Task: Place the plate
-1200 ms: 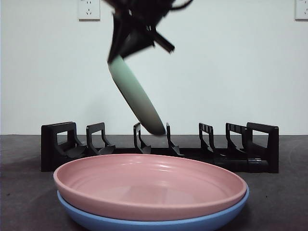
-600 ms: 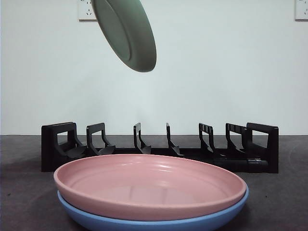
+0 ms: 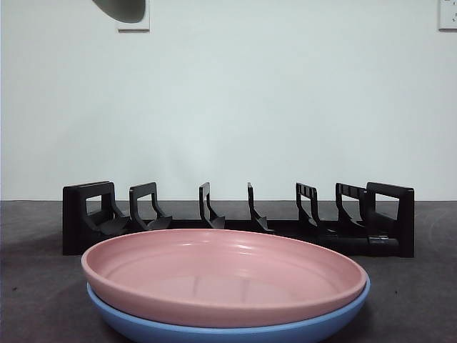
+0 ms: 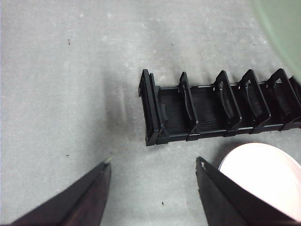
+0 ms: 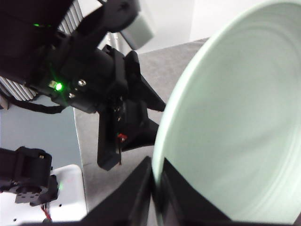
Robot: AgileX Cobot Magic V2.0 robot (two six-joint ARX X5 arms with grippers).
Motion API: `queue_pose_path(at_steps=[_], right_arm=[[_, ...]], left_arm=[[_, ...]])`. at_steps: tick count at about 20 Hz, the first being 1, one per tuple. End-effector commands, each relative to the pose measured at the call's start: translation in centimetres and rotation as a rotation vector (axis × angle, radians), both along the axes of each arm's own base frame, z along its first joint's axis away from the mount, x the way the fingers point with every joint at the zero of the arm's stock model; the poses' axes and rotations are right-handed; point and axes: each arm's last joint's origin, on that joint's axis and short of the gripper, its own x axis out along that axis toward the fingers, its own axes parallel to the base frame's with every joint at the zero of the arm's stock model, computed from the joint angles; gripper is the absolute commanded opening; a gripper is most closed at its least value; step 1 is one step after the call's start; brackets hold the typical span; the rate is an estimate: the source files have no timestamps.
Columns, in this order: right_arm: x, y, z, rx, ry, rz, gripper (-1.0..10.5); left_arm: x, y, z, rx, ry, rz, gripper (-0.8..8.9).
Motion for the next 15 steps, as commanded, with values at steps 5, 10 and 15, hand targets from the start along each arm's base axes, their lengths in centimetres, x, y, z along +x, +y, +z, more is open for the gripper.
queue_pose_path(at_steps=[5, 10, 15], right_arm=[[-1.8, -3.1, -1.7, 0.126, -0.12, -0.048, 0.1], [-5.0, -8.2, -7.5, 0.15, -0.17, -0.182, 0.1], [-9.5, -11.9, -12.5, 0.003, -0.229, -0.255, 0.1]], left_arm=[[0.0, 0.0, 0.6, -0.004, -0.021, 0.002, 2.8], [0.0, 0.0, 0.6, -0.004, -0.021, 0.003, 2.8], [0.0, 0.0, 0.6, -0.012, -0.018, 0.01, 2.8]])
